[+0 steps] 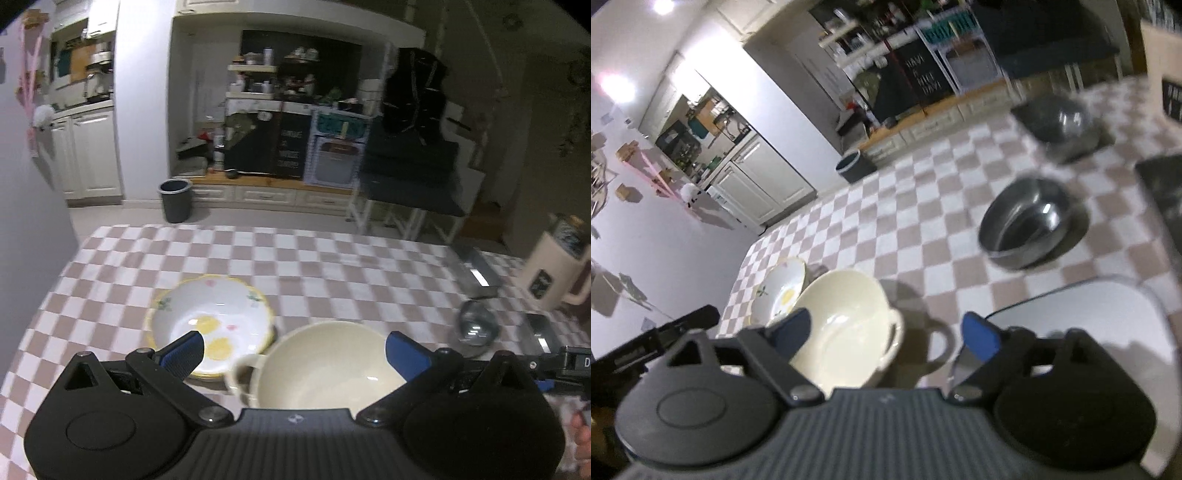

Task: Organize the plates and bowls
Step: 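Move both grippers to the cream two-handled bowl and grasp its rim, then lift the cream bowl off the table with both grippers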

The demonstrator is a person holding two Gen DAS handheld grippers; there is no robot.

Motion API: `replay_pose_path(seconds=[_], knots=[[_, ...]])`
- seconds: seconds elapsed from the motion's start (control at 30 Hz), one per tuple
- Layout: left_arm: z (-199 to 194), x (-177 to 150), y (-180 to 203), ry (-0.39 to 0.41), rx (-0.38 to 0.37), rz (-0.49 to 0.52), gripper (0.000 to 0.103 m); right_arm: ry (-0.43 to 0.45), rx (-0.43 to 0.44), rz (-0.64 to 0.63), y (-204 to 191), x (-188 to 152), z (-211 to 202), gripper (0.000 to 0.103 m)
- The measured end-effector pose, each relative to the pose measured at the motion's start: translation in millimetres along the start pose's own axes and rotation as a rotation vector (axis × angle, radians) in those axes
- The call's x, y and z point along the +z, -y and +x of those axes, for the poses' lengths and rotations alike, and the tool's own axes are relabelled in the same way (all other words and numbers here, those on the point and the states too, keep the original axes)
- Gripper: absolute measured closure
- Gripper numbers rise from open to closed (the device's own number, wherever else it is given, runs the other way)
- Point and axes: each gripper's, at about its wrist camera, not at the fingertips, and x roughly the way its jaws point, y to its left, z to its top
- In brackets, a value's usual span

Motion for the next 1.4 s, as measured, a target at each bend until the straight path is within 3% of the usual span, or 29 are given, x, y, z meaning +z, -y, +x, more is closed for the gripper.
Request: replay_pose_path(seconds=[0.13,0.33,0.4,0.5,0.73,0.9,1.03,1.17,1.3,1.4], knots=[[17,0,-17,-0.033,0.041,-0.038,0.000,-0.079,-0.013,0.084,3,-1,28,0.033],[46,0,-35,-0.124,0.083,-0.085,0.000,-0.132,-0.082,0.038,-3,-8,55,0.055],[53,-1,-39,-0.146,0.090,-0.101,0.000,-0.162,-0.089,0.021,-5,-9,60,0.074],[59,-6,-44,-0.152,0.091,-0.124,0.000,-0.186,-0.106,0.005,-7,-10,67,0.084],[61,-13,-49,-0.110,0.039,-0.167,0.000,-0.150,-0.153,-0.065,-12,-1,72,0.087],[65,-14,-53,-0.168,-0.053,-0.238,0.001,-0.117,-0.171,-0.115,-12,10,82,0.088],[71,-16,-58,-0.227,-0.072,-0.311,0.033,-0.099,-0.169,-0.159,-14,21,93,0.089],[80,-21,-59,-0.271,-0.058,-0.308,0.051,-0.119,-0.129,-0.233,-13,27,100,0.088],[89,-26,-60,-0.306,-0.055,-0.296,0.055,-0.153,-0.064,-0.277,-5,37,105,0.085],[96,-29,-59,-0.324,-0.051,-0.287,0.061,-0.158,-0.038,-0.235,0,41,108,0.084]])
